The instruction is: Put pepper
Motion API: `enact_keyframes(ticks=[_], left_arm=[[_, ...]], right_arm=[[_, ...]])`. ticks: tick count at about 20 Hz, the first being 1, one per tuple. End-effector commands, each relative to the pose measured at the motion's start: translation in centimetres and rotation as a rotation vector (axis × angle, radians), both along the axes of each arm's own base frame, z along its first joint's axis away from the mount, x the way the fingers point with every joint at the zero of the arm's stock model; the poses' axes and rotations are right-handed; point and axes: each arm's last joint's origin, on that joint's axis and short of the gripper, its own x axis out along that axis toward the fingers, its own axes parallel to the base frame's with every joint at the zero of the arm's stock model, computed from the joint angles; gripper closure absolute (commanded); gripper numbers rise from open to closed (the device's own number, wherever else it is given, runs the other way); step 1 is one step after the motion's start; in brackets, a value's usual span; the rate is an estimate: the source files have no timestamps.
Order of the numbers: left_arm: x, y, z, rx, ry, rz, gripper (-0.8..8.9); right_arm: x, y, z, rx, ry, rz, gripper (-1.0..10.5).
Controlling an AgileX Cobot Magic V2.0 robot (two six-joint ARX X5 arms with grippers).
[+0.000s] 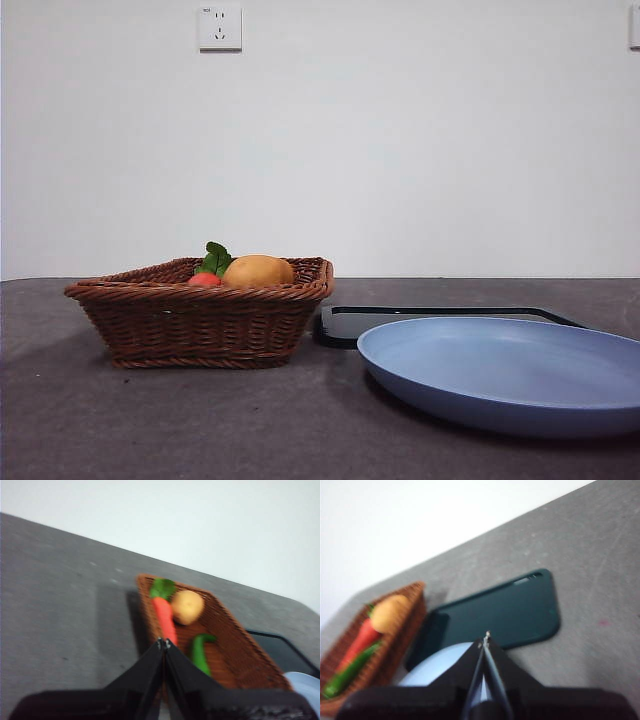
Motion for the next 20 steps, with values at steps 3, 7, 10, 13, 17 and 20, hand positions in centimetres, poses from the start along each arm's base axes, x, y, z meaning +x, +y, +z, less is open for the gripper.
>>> enact_keyframes(ticks=[3, 7, 10, 13, 17, 20], left_arm=[[-0.5, -0.1, 2.9, -0.033, -0.030, -0.031, 8.07], [-0.6, -0.2, 5.2, -0.027, -0.004, -0.073, 8.07], [-0.2, -0.4, 7.0, 0.007, 0.008, -0.145, 8.07], [0.3, -0.6, 8.7, 0.047, 0.051, -0.233, 8.07], [1.2, -0.8, 10.8, 0.102, 0.108, -0.366, 8.07], [1.7, -1.0, 12.2, 0.138, 0.141, -0.442, 8.07]], right_arm=[[-0.6, 0.0, 3.9, 0.048, -0.092, 0.002, 9.4], [-0.7, 0.0, 6.5, 0.020, -0.093, 0.006, 9.4], [-0.6, 0.1, 8.4, -0.028, -0.049, 0.043, 9.4], [-0.5, 0.3, 10.4, -0.095, 0.014, 0.105, 9.4], [-0.1, 0.5, 13.0, -0.196, 0.105, 0.211, 9.4], [0.1, 0.6, 14.7, -0.283, 0.191, 0.272, 9.4]])
